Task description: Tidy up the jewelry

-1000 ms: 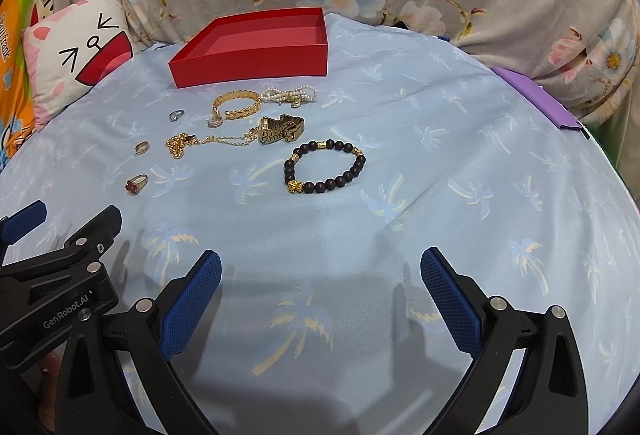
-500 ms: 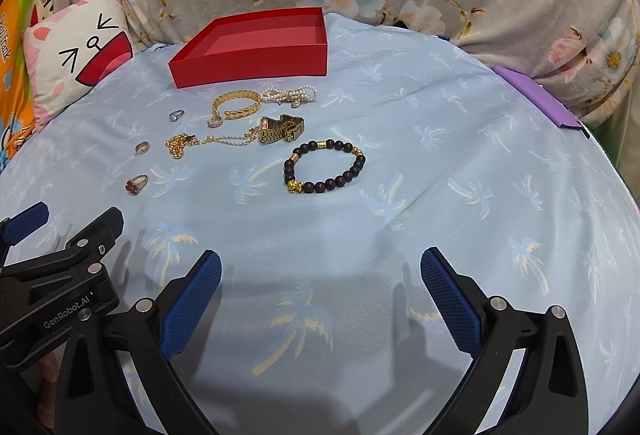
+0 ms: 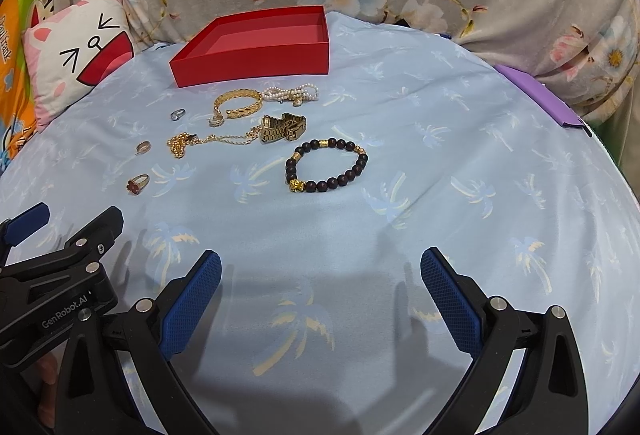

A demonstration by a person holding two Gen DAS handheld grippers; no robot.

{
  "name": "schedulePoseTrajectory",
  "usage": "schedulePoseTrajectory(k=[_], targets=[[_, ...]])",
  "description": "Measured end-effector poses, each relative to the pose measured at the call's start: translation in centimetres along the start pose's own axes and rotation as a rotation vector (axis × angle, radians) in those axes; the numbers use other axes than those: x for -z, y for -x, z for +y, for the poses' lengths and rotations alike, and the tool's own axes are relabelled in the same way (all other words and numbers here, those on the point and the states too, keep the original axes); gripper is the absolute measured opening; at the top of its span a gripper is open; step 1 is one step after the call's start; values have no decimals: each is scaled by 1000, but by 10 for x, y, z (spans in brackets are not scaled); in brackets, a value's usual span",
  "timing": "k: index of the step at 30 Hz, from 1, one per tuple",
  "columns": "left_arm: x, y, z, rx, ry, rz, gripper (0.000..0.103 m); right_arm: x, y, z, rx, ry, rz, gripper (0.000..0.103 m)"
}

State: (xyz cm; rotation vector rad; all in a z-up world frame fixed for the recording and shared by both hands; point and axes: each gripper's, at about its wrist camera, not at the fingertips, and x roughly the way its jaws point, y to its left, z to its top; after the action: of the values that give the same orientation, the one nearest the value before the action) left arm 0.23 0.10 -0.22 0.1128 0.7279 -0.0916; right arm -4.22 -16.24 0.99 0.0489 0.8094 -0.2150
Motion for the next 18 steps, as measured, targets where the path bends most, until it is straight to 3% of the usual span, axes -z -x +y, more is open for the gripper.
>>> schedulePoseTrajectory(k=[18], targets=[[1,0,2,-1,1,5,97,3,-3,2,-7,-4,8,98]])
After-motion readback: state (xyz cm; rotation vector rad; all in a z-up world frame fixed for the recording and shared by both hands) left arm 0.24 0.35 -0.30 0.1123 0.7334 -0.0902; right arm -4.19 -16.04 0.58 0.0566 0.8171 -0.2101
